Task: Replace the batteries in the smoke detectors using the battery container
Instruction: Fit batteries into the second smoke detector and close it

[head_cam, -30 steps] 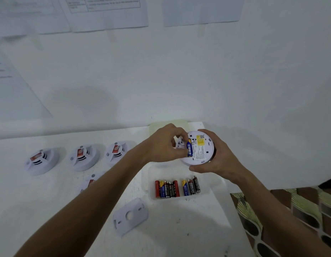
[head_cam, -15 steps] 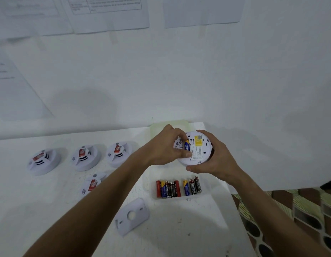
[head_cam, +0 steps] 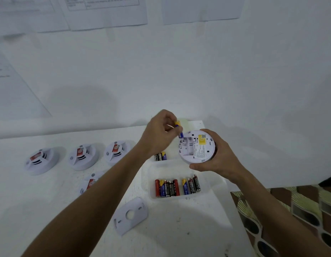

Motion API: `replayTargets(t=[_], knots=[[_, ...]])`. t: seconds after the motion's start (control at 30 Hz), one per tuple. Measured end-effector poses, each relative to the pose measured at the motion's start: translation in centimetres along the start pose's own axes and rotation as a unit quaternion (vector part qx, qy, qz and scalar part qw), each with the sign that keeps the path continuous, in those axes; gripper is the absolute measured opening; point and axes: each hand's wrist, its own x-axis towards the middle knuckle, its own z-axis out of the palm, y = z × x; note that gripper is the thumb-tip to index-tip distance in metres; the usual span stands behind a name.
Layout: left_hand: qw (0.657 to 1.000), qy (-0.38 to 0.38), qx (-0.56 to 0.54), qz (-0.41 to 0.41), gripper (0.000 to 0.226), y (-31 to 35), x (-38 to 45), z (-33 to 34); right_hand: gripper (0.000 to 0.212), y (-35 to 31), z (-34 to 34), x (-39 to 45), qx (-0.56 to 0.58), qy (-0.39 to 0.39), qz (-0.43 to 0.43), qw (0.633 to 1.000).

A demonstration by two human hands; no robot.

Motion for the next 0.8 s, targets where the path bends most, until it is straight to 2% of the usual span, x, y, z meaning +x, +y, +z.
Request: replayTargets(t=[0.07, 0.1, 0.2, 0.27, 0.6, 0.67, 0.8], knots=[[0.998, 0.04, 0.026, -0.041, 0.02, -1.5, 1.1, -0.4, 0.092, 0.5, -0.6, -0.4, 0.004, 0.001, 0.017, 1.0], [0.995, 0.029, 0.071, -0.061, 0.019, -2.4, 1.6, -0.4, 0.094, 0.6, -0.9, -0.6, 0.003, -0.001, 0.023, 1.0], [0.967, -0.063, 0.221, -0.112, 0.022, -4.7, 2.0, 0.2, 0.096, 0.5, -1.2, -0.8, -0.001, -0.004, 0.031, 0.999], [0.947, -0.094, 0.277, -0.129, 0.027, -5.7, 2.2, 0.9, 0.096, 0.5, -1.3, -0.8, -0.001, -0.005, 0.031, 1.0], [0.88, -0.14, 0.439, -0.117, 0.034, -6.6, 3.0, 1.8, 0.096, 1.0, -1.2, -0.9, 0.008, 0.0, 0.041, 0.999], [0.884, -0.125, 0.441, -0.096, 0.031, -6.0, 2.4, 1.6, 0.095, 0.9, -1.4, -1.1, 0.004, 0.0, 0.038, 0.999], [0.914, -0.087, 0.396, -0.021, 0.015, -3.9, -0.8, 2.4, 0.095, 1.1, -2.0, -2.1, 0.01, 0.013, 0.038, 0.999]])
